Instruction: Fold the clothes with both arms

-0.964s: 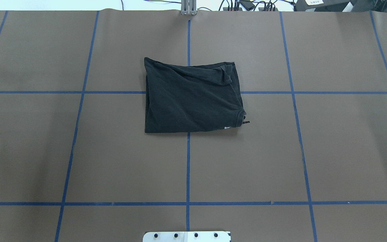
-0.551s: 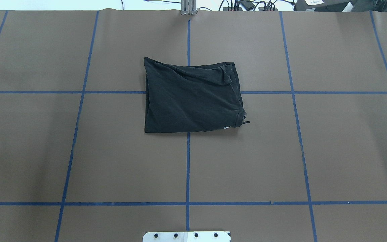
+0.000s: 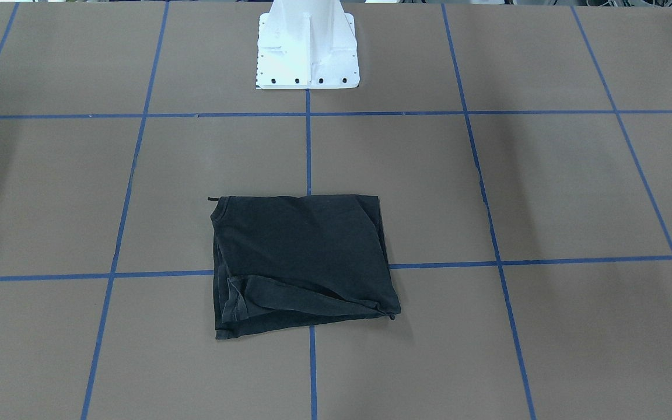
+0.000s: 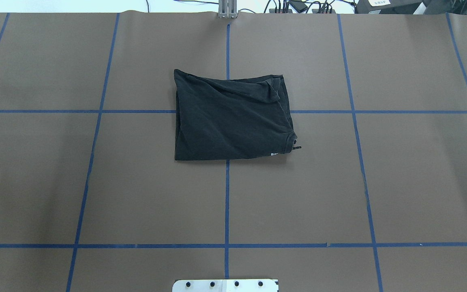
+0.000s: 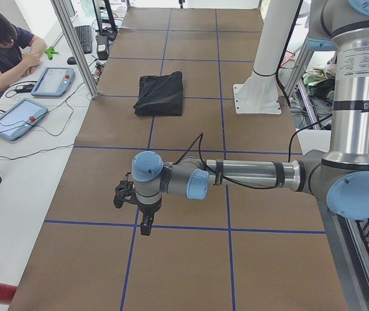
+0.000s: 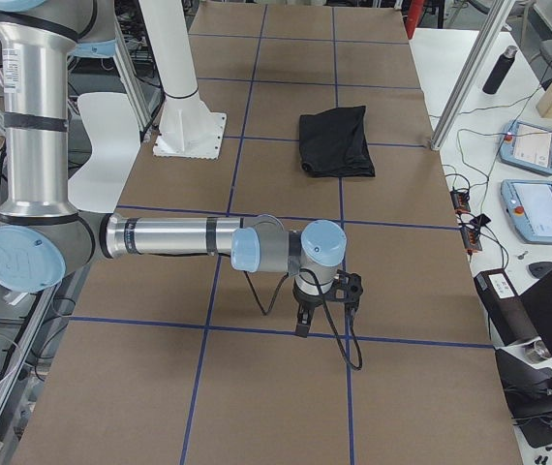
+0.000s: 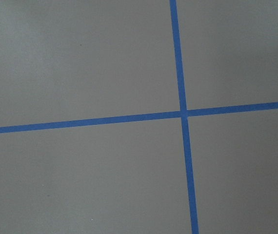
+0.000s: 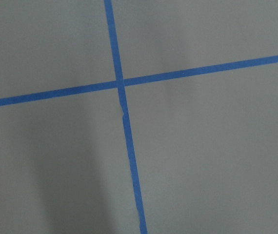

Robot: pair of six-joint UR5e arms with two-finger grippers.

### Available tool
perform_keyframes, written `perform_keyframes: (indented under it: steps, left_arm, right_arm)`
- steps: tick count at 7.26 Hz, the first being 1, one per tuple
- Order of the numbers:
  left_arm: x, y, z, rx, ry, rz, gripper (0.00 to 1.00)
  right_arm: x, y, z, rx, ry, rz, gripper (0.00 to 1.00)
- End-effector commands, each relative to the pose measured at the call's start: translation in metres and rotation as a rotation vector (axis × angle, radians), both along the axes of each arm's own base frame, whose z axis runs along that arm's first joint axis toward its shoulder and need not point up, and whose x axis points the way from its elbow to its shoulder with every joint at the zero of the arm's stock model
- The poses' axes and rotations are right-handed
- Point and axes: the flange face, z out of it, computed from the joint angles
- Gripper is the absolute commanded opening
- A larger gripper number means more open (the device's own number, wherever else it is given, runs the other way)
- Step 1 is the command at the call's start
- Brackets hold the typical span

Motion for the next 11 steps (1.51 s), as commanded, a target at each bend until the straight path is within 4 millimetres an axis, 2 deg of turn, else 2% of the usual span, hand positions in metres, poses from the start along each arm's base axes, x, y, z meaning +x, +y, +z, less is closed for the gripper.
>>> perform_keyframes:
  steps: [1, 6, 11]
  left_arm:
    - [0.0, 0.0, 0.0, 0.0, 0.0, 0.0, 1.0]
    - [0.0, -0.004, -0.002, 0.005, 0.0, 0.0, 1.0]
    - [0.0, -0.004, -0.003, 0.005, 0.0, 0.0, 1.0]
  right_arm:
    - [0.0, -0.004, 0.001, -0.003, 0.0, 0.001, 1.0]
    - [0.0, -0.002, 0.004, -0.022, 0.003, 0.015, 1.0]
    - [0.001, -0.013, -0.014, 0.11, 0.015, -0.049, 1.0]
